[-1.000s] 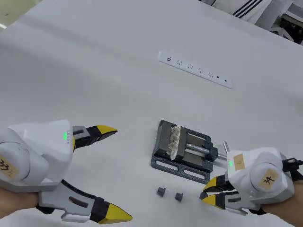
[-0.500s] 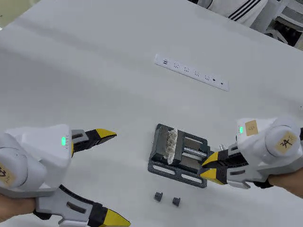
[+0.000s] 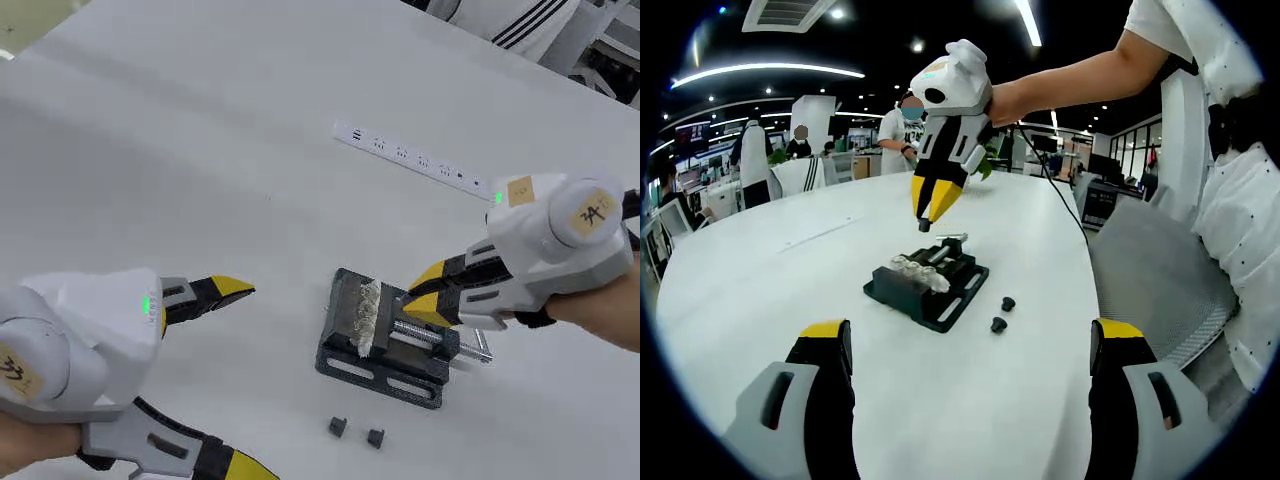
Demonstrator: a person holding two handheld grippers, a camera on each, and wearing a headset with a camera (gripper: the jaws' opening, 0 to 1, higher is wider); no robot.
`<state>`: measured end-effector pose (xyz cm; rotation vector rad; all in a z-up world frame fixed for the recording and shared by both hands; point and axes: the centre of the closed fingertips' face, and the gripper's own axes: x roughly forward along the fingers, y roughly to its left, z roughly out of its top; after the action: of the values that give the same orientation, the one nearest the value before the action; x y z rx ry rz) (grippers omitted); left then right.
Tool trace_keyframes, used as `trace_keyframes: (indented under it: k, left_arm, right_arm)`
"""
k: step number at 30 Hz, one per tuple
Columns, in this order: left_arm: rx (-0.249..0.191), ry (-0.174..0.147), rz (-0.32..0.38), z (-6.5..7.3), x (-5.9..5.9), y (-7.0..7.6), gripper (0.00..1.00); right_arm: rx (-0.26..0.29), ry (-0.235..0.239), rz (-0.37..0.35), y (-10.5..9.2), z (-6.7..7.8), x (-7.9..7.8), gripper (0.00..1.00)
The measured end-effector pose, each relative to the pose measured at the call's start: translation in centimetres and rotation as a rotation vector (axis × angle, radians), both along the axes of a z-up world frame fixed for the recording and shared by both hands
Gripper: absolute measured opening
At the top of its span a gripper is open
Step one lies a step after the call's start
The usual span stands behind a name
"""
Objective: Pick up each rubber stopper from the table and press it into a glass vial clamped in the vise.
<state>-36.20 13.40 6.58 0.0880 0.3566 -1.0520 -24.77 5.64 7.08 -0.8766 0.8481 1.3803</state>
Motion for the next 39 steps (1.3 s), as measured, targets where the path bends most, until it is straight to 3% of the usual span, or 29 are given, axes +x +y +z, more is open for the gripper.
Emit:
trace_keyframes:
  k: [5, 13, 23, 39]
  left_arm:
    - [-0.004, 0.000, 0.003, -0.1, 0.2, 0.0, 0.99]
    - [-0.016, 0.002, 0.015, -0.3, 0.6, 0.2, 0.99]
    - [-0.019, 0.000, 0.019, -0.5, 1.0, 0.4, 0.99]
    - [-0.029, 0.008, 0.025, -0.7, 1.0, 0.4, 0.99]
  right_arm:
    - [-0.007, -0.001, 0.005, 0.7, -0.7, 1.3, 0.06]
    - [-0.015, 0.014, 0.011, 1.4, -1.9, 1.8, 0.05]
    - [-0.034, 0.026, 0.014, 1.5, -3.2, 1.9, 0.05]
    - [-0.036, 0.035, 0.006, 1.5, -3.8, 2.0, 0.05]
